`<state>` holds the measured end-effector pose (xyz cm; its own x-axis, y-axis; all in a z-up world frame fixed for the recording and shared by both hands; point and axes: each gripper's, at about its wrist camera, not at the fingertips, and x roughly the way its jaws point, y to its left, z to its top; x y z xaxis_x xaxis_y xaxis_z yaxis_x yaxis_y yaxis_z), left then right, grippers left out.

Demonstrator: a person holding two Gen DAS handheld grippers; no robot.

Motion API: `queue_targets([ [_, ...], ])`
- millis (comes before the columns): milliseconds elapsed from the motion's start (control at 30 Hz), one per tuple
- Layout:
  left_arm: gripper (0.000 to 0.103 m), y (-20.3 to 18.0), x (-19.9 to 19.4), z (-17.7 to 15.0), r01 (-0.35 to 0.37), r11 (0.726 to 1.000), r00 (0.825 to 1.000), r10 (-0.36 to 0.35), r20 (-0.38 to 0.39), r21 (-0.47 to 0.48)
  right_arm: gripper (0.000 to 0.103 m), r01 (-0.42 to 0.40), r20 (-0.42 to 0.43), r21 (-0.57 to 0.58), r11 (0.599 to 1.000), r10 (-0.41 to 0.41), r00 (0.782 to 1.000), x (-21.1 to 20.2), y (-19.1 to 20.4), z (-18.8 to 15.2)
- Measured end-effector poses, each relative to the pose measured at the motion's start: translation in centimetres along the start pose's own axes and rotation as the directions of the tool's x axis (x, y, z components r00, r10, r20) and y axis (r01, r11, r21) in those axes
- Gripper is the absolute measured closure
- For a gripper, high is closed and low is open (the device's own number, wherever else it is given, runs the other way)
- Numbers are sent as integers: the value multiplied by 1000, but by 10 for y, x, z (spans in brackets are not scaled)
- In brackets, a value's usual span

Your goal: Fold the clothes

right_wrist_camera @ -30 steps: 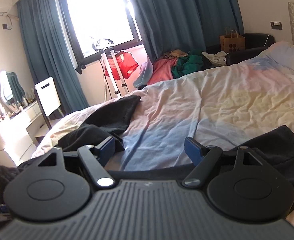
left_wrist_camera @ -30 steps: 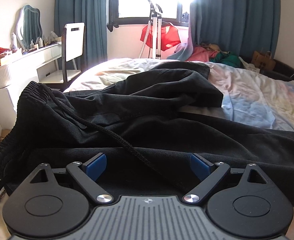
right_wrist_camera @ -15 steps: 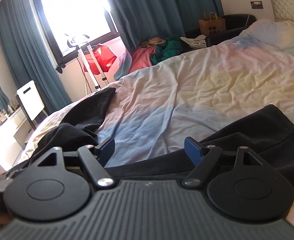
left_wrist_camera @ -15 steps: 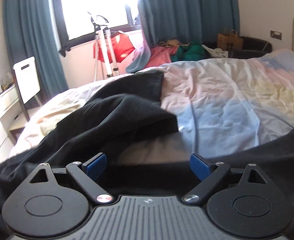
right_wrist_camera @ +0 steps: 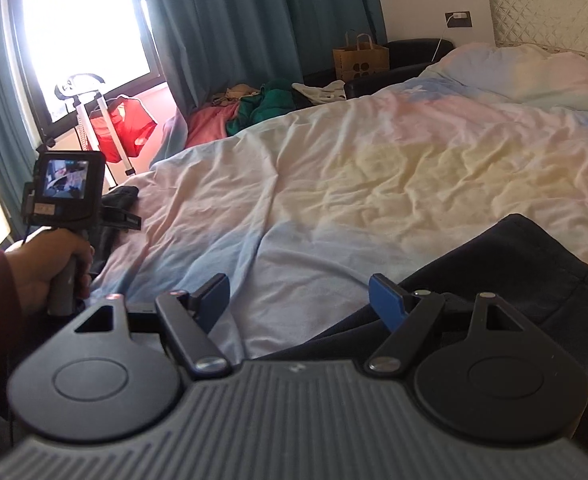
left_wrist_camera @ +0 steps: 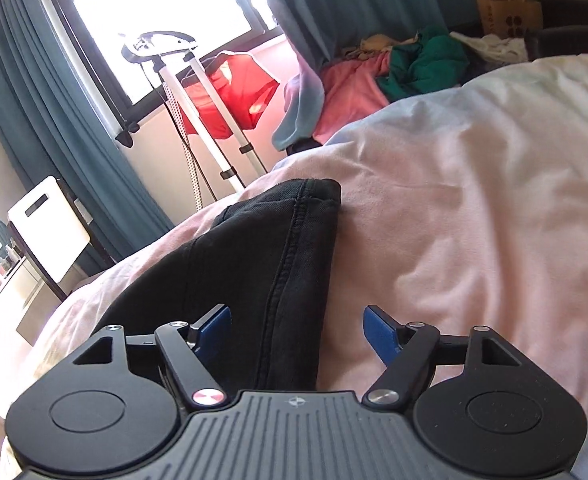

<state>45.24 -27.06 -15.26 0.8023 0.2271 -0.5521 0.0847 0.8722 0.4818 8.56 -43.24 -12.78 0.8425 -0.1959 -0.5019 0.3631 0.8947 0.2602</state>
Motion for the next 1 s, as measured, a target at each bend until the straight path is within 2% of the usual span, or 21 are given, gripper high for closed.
queue_targets([
  [100, 51, -13, 25, 5, -20, 1000, 1000, 19, 17, 21, 24, -3, -40, 13, 1000, 4, 999, 18, -1, -7],
  [133, 64, -16, 28, 6, -33, 999, 999, 32, 25, 37, 24, -8, -55, 17, 1000, 9, 998, 23, -1, -9],
  [200, 80, -23, 35, 9, -62, 995, 998, 60, 29, 73, 24, -9, -59, 23, 1000, 11, 998, 26, -1, -10],
  [300, 100, -18, 26, 16, -55, 998, 997, 54, 52, 22, 24, -8, -46, 25, 1000, 9, 999, 21, -2, -9],
  [433, 101, -8, -21, 34, 2, 999, 992, 2, 126, -36, 24, -5, -27, 29, 1000, 6, 1000, 14, -3, -7],
  [500, 101, -5, -55, 45, 47, 998, 980, -40, 193, -29, 24, -8, -16, 41, 999, 8, 1000, 8, -5, -5],
  [533, 101, -5, -75, 52, 66, 998, 970, -61, 237, -16, 24, -7, -7, 48, 999, 7, 1000, 5, -7, -3],
  [633, 101, -34, -128, 64, 180, 983, 941, -180, 286, 24, 24, -1, 20, 74, 997, -1, 1000, -6, -15, 3],
  [733, 101, -66, -181, 75, 297, 953, 898, -303, 319, 69, 24, 14, 40, 119, 993, -19, 999, -17, -27, 7],
  [833, 101, -98, -233, 86, 406, 906, 839, -420, 346, 117, 24, 34, 71, 162, 986, -46, 996, -29, -42, 12],
  [967, 100, -140, -303, 100, 538, 822, 737, -565, 371, 186, 24, 72, 108, 268, 961, -104, 989, -43, -70, 13],
  [1000, 99, -152, -309, 94, 548, 810, 726, -584, 364, 209, 24, 78, 113, 297, 952, -116, 987, -44, -77, 13],
])
